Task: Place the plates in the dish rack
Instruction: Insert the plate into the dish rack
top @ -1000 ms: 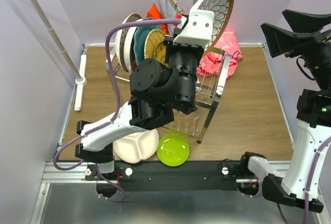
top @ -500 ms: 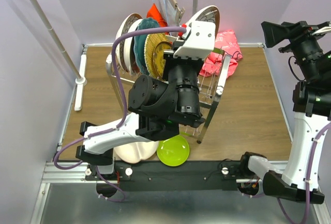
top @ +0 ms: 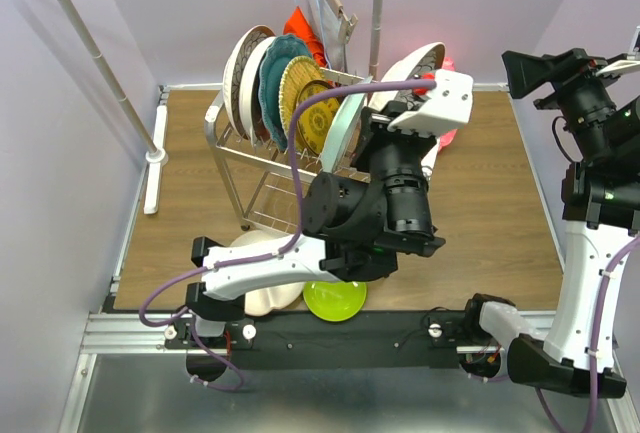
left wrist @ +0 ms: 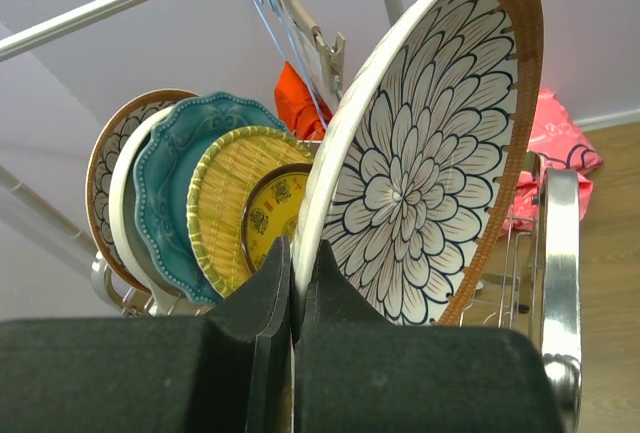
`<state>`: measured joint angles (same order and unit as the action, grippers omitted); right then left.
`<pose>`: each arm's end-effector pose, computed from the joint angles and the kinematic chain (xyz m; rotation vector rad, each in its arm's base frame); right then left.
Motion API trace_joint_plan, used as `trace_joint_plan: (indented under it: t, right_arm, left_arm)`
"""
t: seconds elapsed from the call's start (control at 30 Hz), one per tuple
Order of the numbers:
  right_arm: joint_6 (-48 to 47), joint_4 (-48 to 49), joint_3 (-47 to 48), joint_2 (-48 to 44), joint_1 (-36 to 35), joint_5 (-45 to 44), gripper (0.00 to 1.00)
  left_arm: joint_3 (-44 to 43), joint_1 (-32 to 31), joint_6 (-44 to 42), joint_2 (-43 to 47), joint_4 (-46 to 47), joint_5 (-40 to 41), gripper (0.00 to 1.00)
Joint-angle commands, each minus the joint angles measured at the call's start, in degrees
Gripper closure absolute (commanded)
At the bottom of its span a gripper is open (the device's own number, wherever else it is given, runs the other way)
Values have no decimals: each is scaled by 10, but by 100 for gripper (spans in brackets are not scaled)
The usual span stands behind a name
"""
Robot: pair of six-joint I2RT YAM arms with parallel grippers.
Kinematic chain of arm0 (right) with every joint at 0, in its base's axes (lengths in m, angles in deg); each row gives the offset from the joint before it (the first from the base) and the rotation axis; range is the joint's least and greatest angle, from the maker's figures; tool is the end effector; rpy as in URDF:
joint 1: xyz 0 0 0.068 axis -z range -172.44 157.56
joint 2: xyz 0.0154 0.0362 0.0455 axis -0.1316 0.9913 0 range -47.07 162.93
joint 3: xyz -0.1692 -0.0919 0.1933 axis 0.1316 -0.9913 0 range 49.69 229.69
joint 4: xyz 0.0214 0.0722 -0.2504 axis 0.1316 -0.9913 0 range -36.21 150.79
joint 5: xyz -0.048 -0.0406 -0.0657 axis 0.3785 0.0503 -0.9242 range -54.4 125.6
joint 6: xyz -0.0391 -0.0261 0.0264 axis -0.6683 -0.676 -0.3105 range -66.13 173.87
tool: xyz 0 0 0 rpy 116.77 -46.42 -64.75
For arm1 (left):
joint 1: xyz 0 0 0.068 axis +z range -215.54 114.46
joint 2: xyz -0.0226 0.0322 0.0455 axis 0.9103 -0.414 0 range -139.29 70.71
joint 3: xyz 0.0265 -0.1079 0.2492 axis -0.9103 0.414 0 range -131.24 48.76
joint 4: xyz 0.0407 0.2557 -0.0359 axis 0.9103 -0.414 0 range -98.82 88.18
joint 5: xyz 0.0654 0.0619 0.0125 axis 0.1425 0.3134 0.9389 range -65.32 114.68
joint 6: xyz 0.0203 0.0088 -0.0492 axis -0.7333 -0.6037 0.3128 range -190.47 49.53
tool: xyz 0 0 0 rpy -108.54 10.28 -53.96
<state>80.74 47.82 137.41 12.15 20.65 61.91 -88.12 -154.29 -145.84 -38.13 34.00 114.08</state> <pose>0.1727 -0.0241 0.5383 0.0677 1.3438 0.5014 0.0427 -0.3252 0.5982 0.1435 1.5573 0.1721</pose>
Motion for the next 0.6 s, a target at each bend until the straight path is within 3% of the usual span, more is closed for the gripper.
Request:
trace_joint_plan:
  t: [0.0,0.57]
  right_arm:
    - [-2,-2,-11,-13,-4,-15,0]
    - [2,-2,-31,-23,-6,-17,0]
  left_arm:
    - [-23,-2,-20,6,36,-20,100]
    - [-34,48,-20,-23,-4,-22,100]
